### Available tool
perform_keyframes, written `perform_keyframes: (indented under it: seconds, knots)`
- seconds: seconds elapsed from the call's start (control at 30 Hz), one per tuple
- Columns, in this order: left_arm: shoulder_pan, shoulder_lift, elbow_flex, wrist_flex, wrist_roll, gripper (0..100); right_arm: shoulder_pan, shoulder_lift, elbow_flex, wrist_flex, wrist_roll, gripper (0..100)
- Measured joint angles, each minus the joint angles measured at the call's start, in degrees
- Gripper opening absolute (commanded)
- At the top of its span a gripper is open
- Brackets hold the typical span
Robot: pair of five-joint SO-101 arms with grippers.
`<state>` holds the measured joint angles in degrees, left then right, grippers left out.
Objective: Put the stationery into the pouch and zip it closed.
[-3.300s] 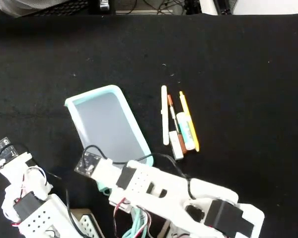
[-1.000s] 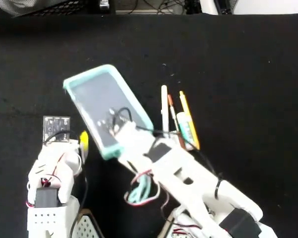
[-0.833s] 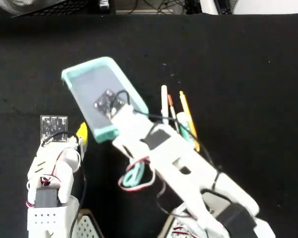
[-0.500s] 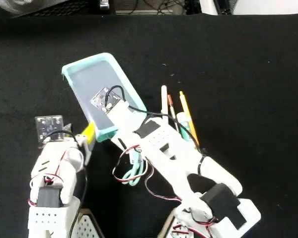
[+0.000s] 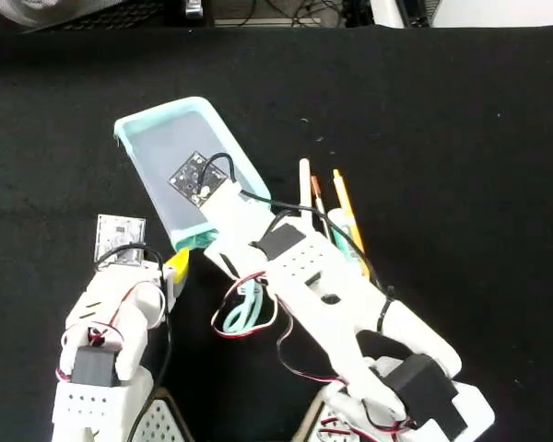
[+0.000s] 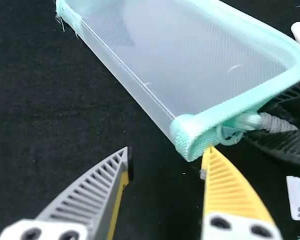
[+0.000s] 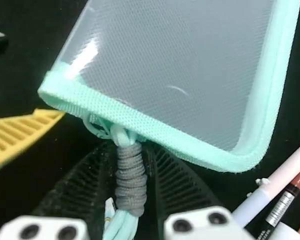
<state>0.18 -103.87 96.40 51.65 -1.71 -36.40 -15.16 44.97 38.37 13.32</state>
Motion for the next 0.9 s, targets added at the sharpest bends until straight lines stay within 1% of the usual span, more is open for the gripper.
perform_keyframes:
  seconds: [0.43, 0.5, 0.73, 0.9]
  knots:
    - [-0.5, 0.0, 0.0, -2.5, 0.0, 24, -0.7, 0.0, 0.0, 1.8, -0.1, 1.1]
    - [-0.5, 0.1, 0.0, -2.5, 0.0, 24, -1.8, 0.0, 0.0, 2.7, -0.1, 1.1]
    - [-0.5, 0.1, 0.0, -2.5, 0.0, 24, -2.0, 0.0, 0.0, 6.4, 0.0, 1.1]
    - [-0.5, 0.1, 0.0, -2.5, 0.0, 24, -2.0, -5.9, 0.0, 6.6, 0.0, 1.1]
